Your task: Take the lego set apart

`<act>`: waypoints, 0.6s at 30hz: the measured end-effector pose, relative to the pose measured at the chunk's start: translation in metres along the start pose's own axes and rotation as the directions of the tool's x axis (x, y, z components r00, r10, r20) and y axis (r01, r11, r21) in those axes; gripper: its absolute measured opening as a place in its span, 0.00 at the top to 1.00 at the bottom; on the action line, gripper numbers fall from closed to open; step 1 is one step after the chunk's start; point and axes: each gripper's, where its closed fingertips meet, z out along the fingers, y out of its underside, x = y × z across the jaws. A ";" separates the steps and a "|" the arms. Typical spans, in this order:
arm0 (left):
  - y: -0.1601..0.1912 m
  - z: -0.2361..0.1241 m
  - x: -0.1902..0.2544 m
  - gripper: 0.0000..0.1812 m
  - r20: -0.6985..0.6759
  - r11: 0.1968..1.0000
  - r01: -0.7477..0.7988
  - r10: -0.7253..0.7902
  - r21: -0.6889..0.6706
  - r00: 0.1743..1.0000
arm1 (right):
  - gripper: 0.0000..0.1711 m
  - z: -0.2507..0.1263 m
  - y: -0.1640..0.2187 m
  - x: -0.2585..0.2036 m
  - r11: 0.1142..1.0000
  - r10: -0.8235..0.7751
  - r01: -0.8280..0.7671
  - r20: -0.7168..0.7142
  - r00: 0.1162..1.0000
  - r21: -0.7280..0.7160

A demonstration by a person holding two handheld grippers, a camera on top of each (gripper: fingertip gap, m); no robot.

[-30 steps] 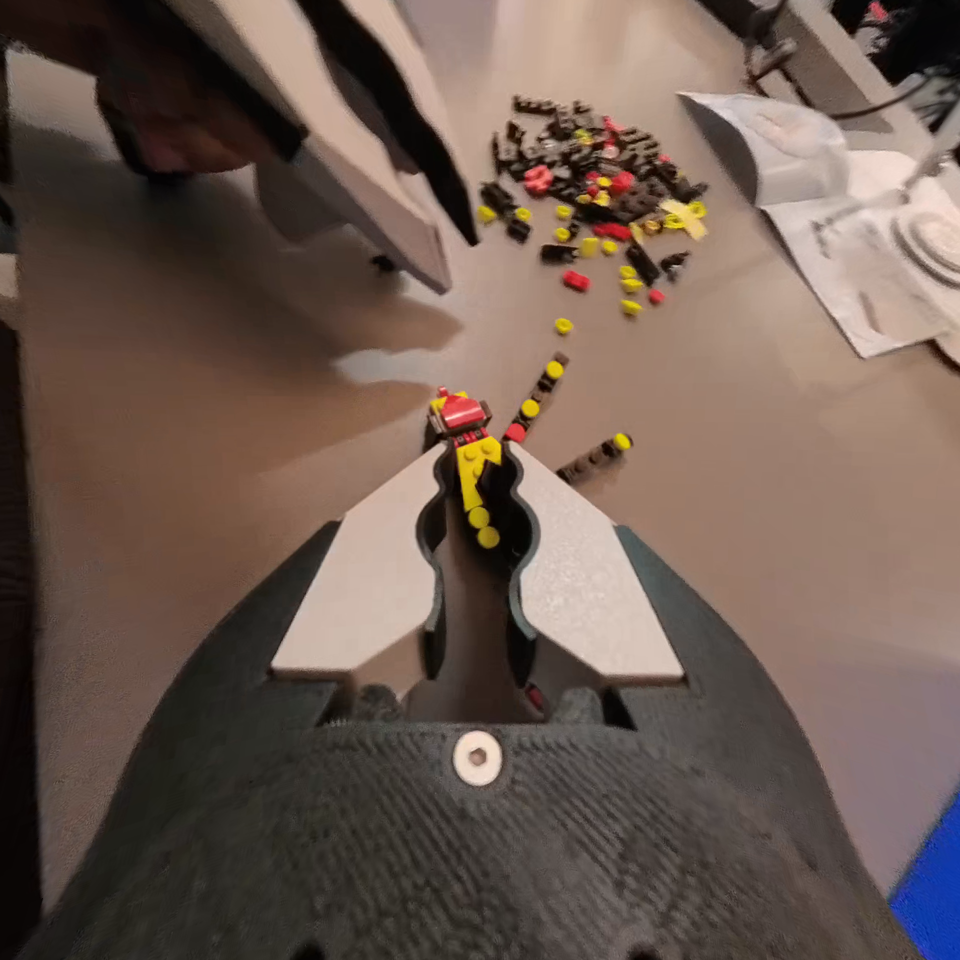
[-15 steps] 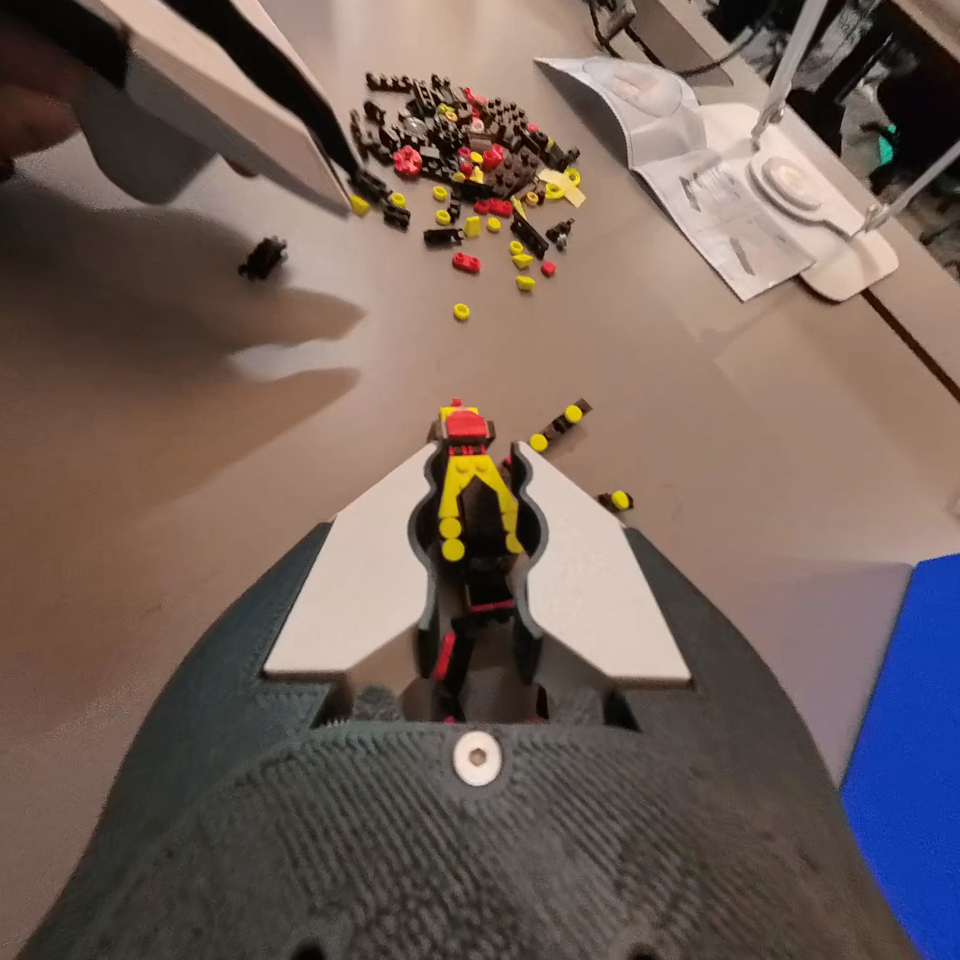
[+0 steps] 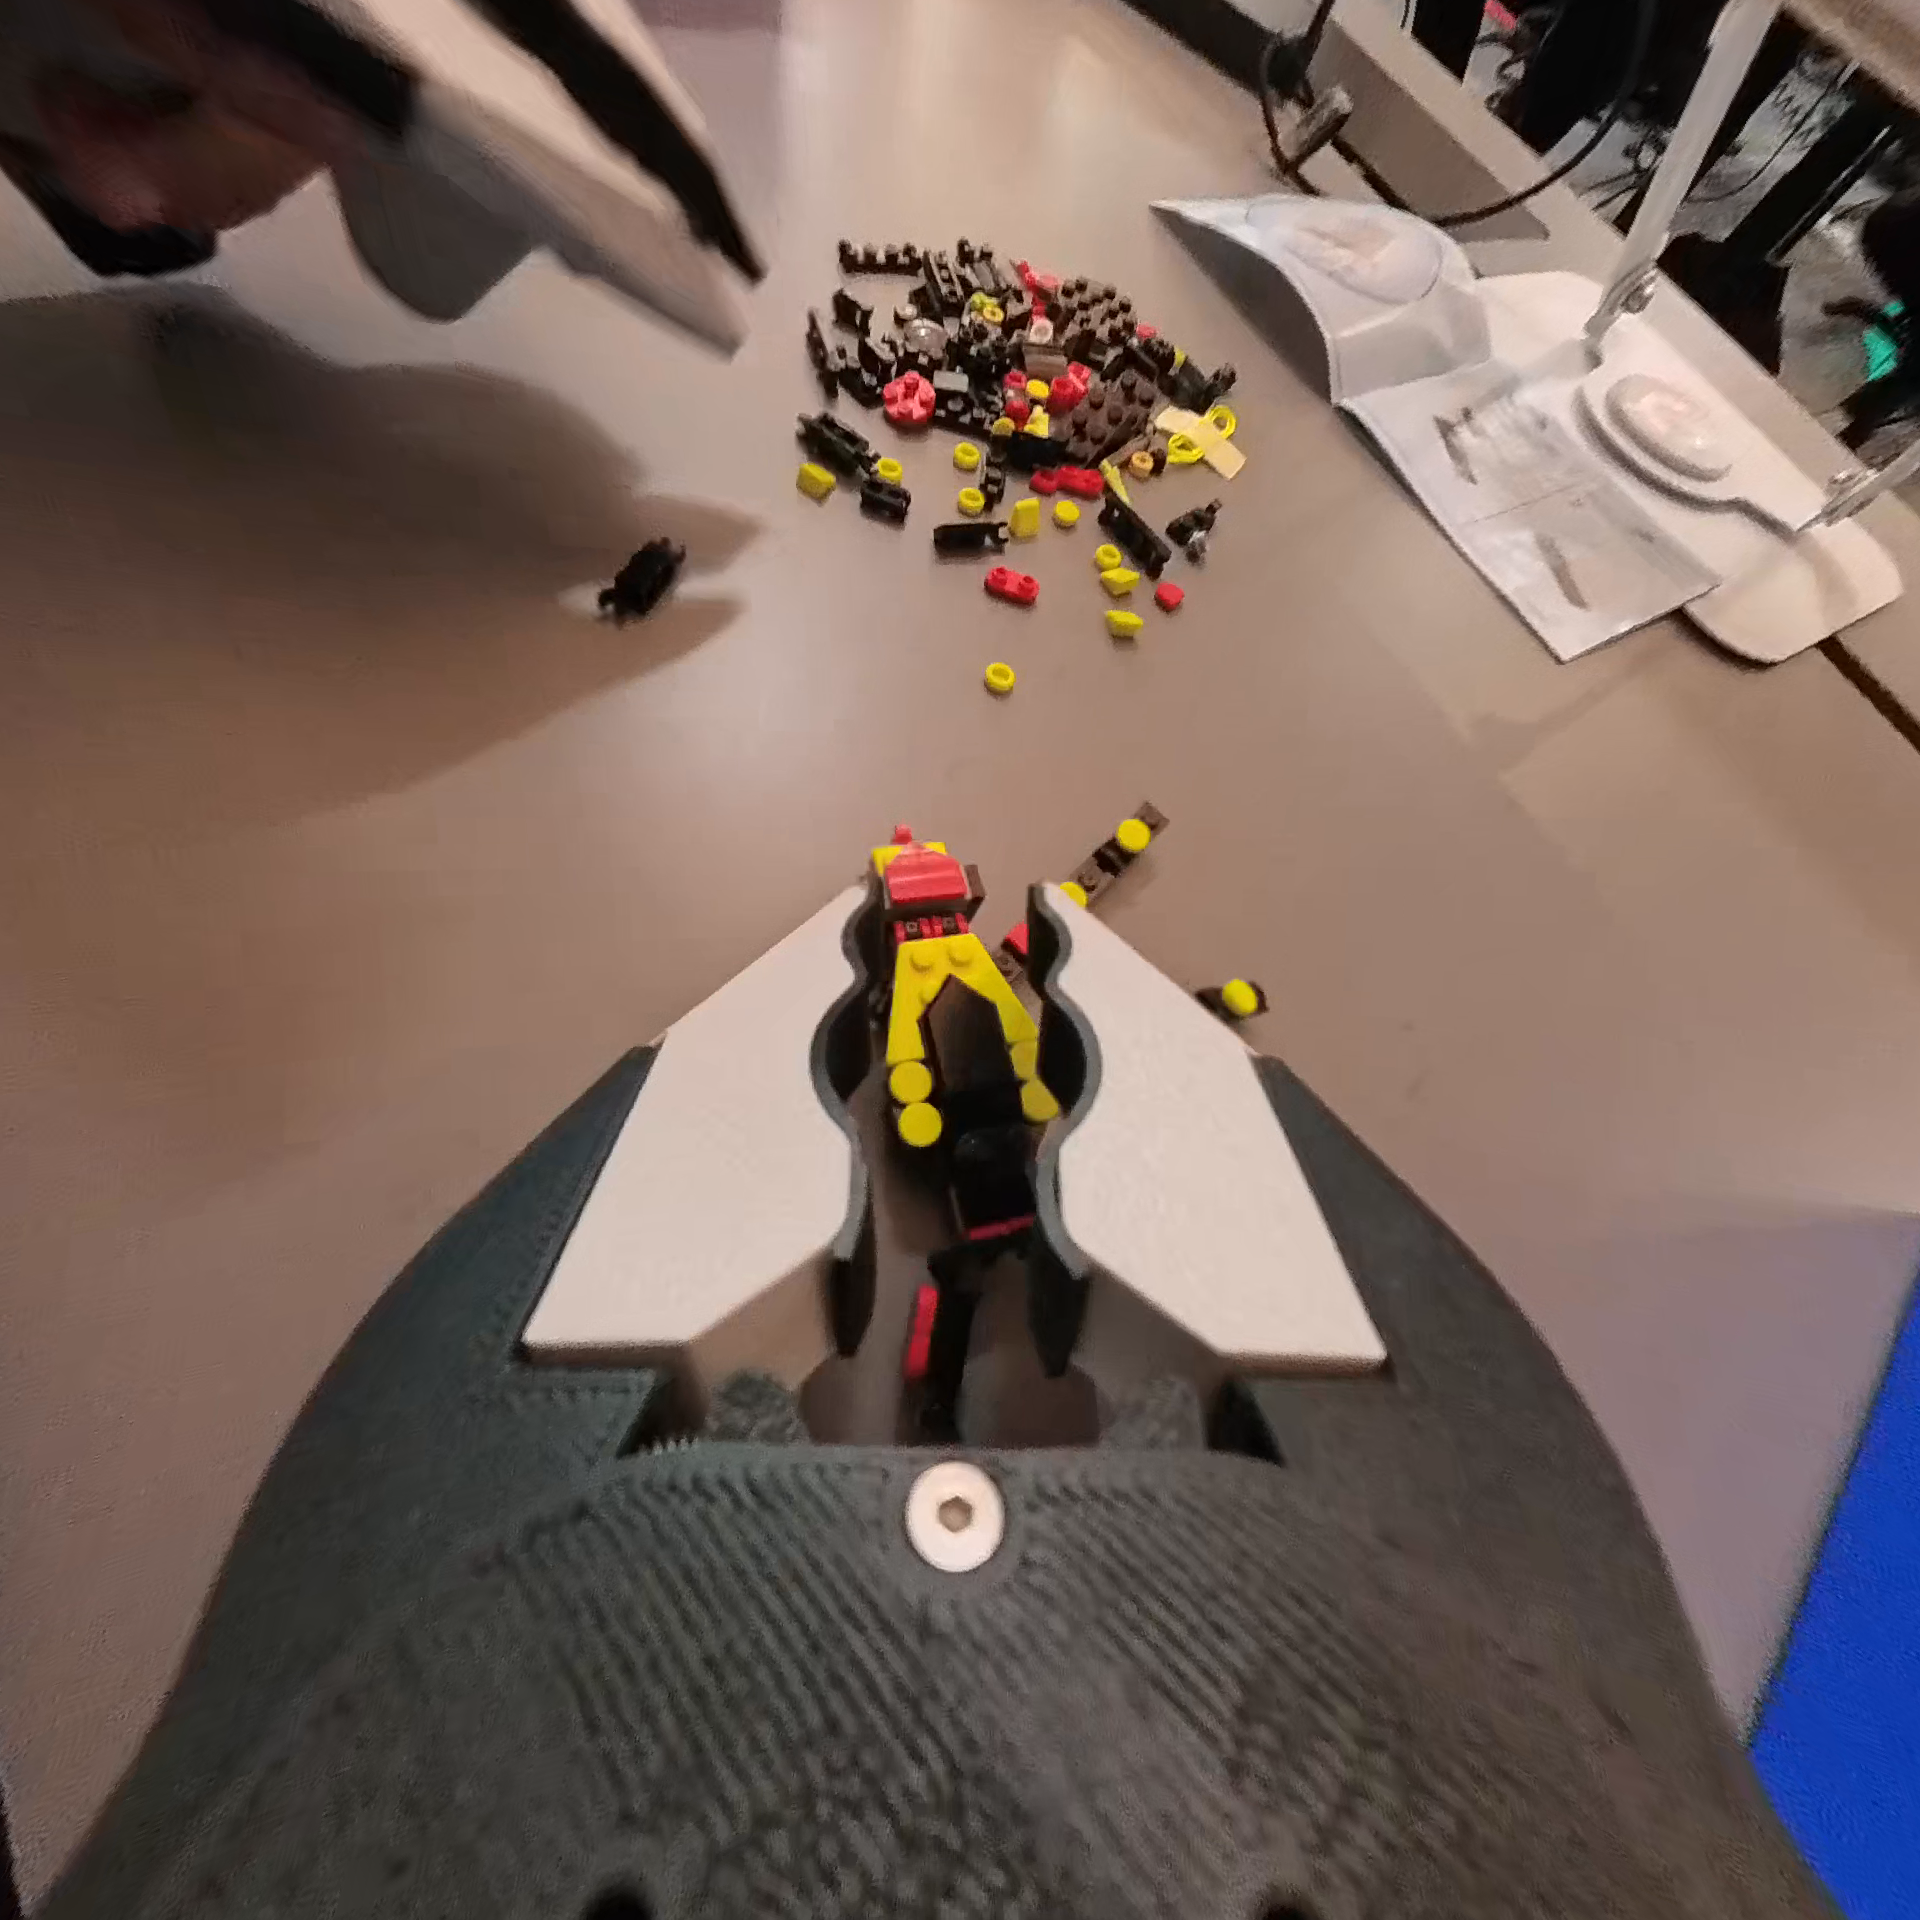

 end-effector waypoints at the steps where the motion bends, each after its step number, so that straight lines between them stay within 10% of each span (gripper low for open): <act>1: 0.005 -0.007 0.021 0.86 -0.150 0.999 -0.035 0.034 -0.003 0.988 | 0.85 -0.001 -0.003 0.002 1.000 -0.005 0.005 -0.014 1.000 0.016; 12: 0.026 0.000 0.048 0.66 -0.222 0.985 -0.107 0.075 -0.136 0.972 | 0.81 -0.016 -0.018 0.007 0.970 0.232 -0.232 -0.001 0.973 0.068; 18: 0.039 0.011 0.045 0.76 -0.171 0.967 -0.143 0.107 -0.209 0.979 | 0.82 -0.029 -0.020 -0.003 0.978 0.187 -0.186 -0.001 0.982 0.093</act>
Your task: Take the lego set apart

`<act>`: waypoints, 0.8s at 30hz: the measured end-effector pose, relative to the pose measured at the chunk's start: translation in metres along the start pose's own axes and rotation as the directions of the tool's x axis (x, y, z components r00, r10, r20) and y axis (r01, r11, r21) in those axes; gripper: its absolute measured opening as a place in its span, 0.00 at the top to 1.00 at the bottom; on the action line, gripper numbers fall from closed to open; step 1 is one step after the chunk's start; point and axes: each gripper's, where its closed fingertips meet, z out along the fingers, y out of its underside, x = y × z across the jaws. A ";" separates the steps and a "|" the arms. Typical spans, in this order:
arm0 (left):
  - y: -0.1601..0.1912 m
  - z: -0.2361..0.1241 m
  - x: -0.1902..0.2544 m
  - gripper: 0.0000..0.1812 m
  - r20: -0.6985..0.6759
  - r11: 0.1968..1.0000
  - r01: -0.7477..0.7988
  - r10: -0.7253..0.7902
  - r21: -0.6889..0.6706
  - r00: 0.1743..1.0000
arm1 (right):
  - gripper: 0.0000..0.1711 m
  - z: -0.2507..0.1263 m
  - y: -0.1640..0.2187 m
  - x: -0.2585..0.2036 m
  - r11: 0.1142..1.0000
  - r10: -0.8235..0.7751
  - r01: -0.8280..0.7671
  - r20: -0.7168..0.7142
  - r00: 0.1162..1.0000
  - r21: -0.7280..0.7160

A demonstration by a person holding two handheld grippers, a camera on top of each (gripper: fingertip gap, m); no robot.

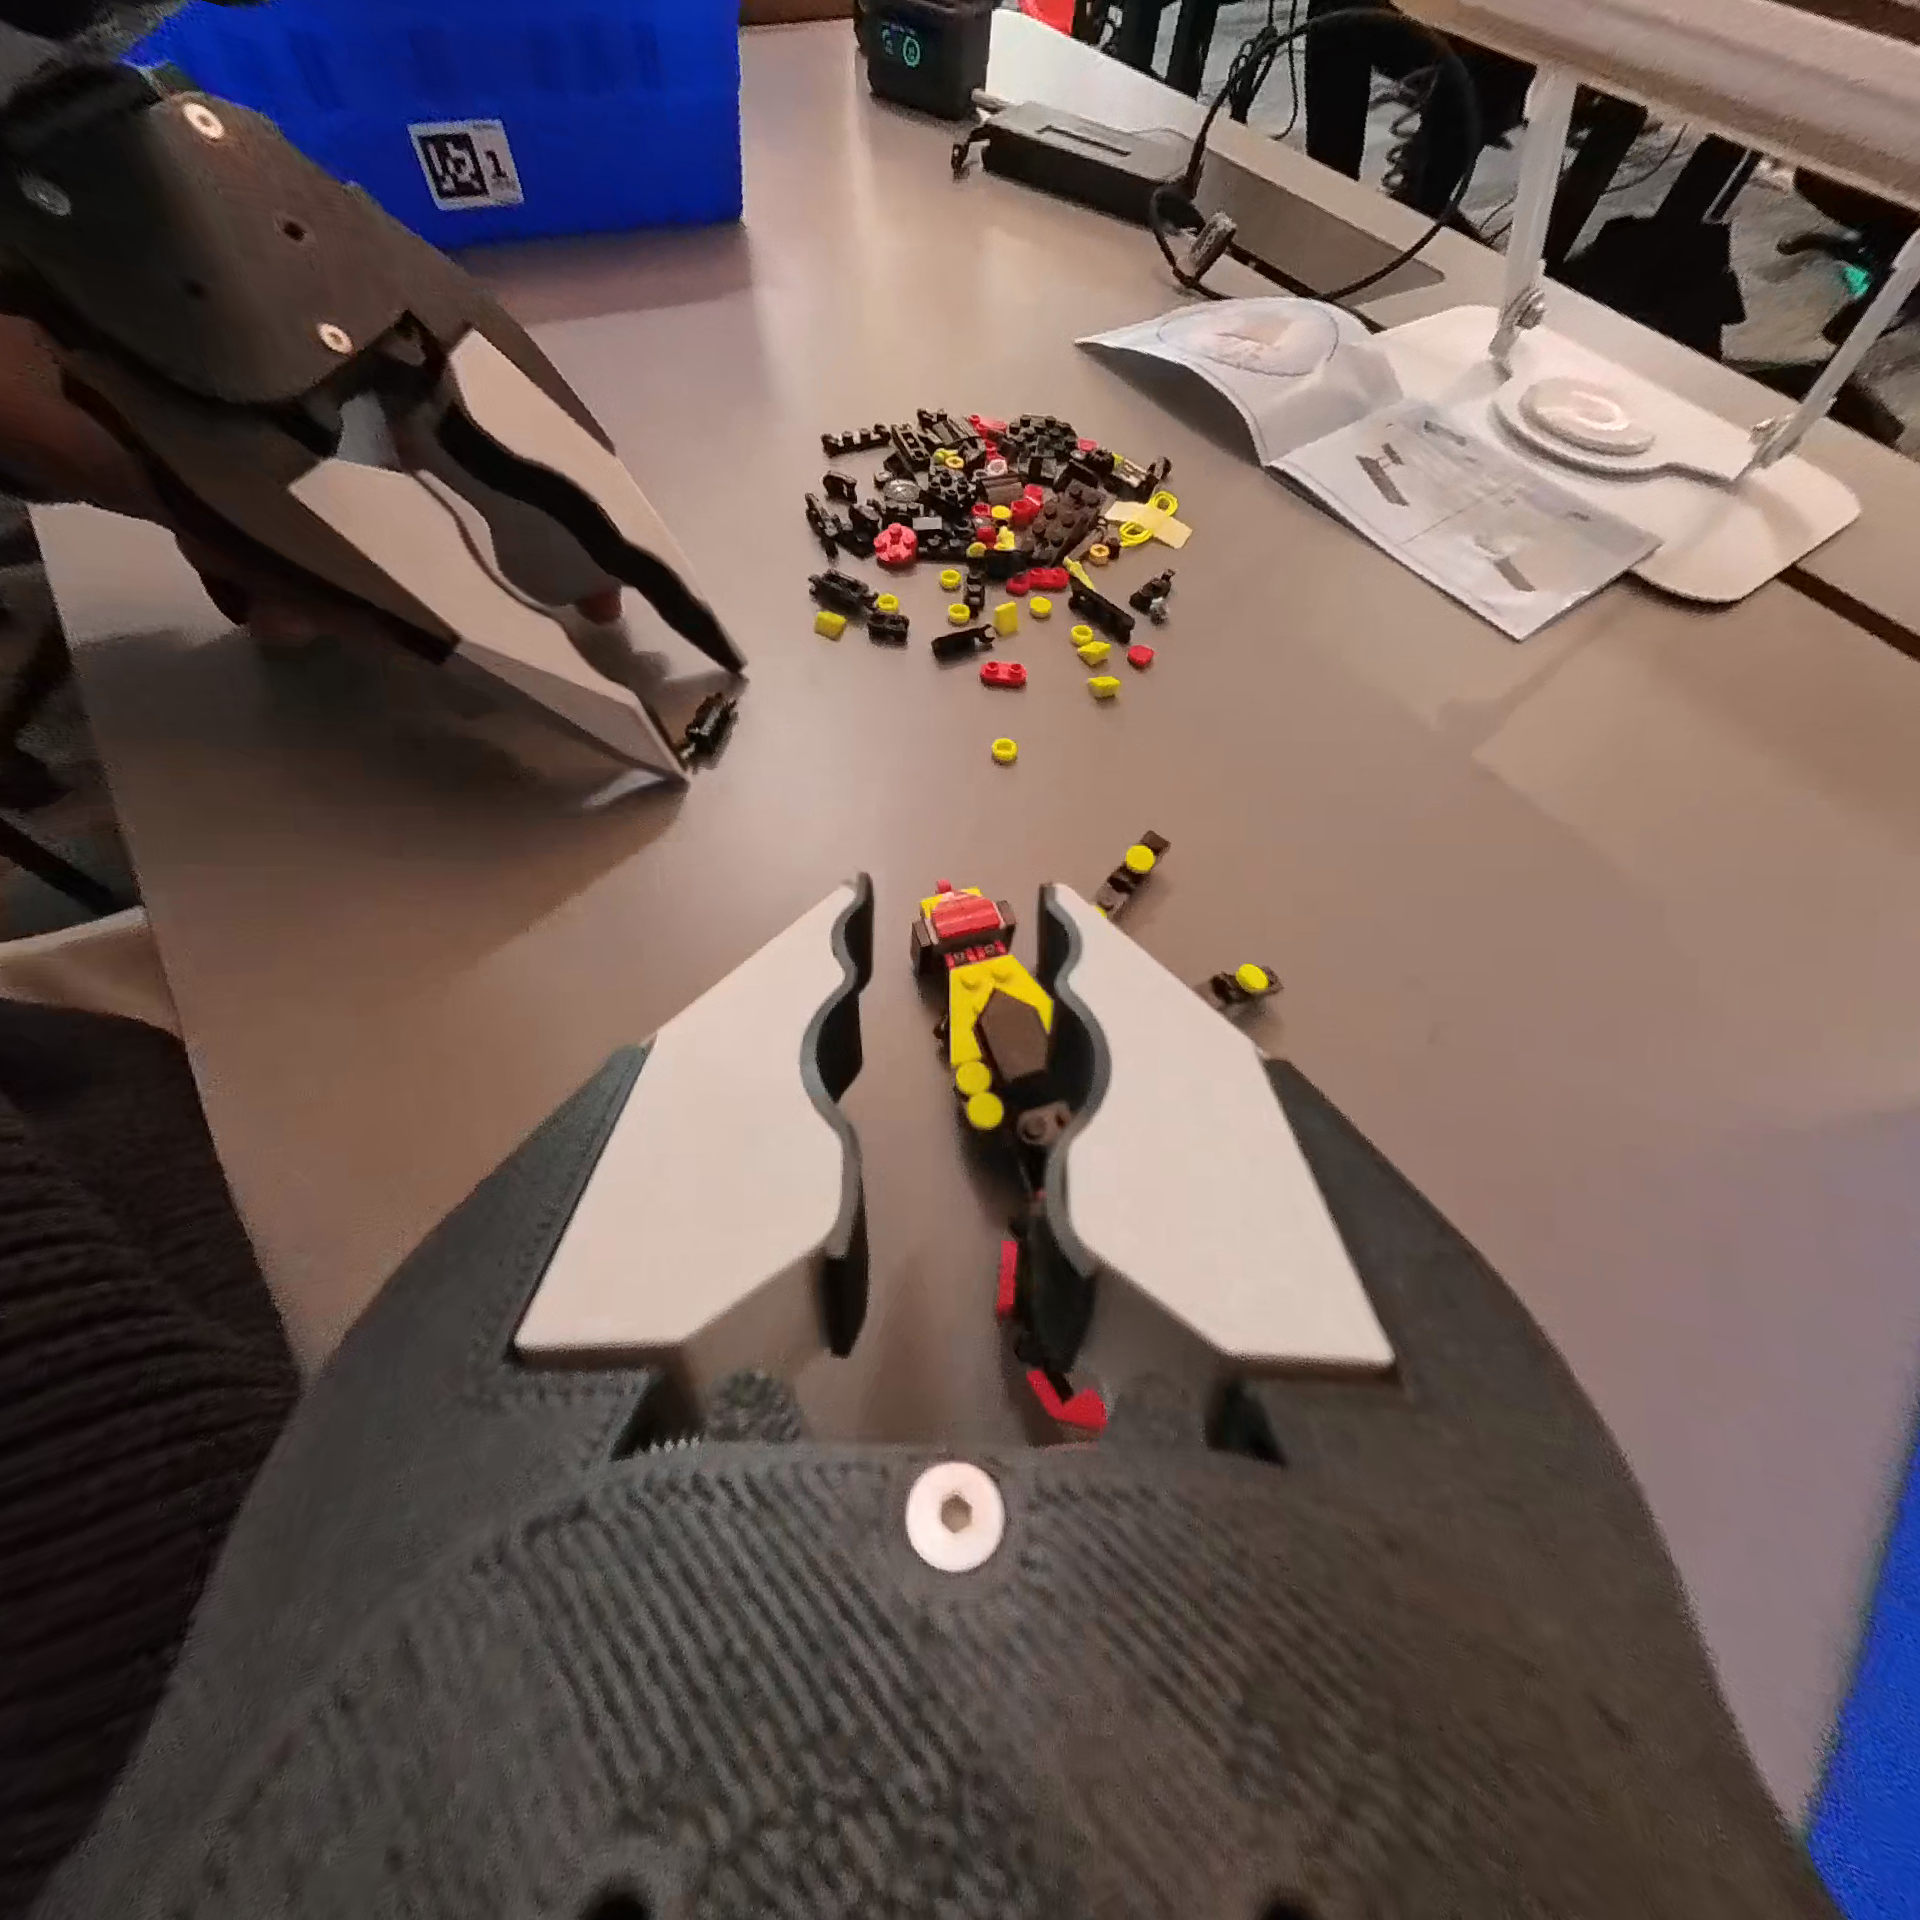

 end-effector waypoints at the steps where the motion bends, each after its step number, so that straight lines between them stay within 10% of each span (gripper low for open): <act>1: -0.001 0.000 0.000 0.79 0.002 1.000 -0.006 0.006 0.004 1.000 | 0.82 -0.002 0.002 0.000 1.000 0.011 -0.011 0.004 1.000 -0.001; 24: -0.038 0.010 -0.095 0.86 0.199 0.981 0.166 -0.183 0.096 0.963 | 0.85 -0.029 0.020 0.019 0.998 0.070 -0.071 -0.036 0.997 0.000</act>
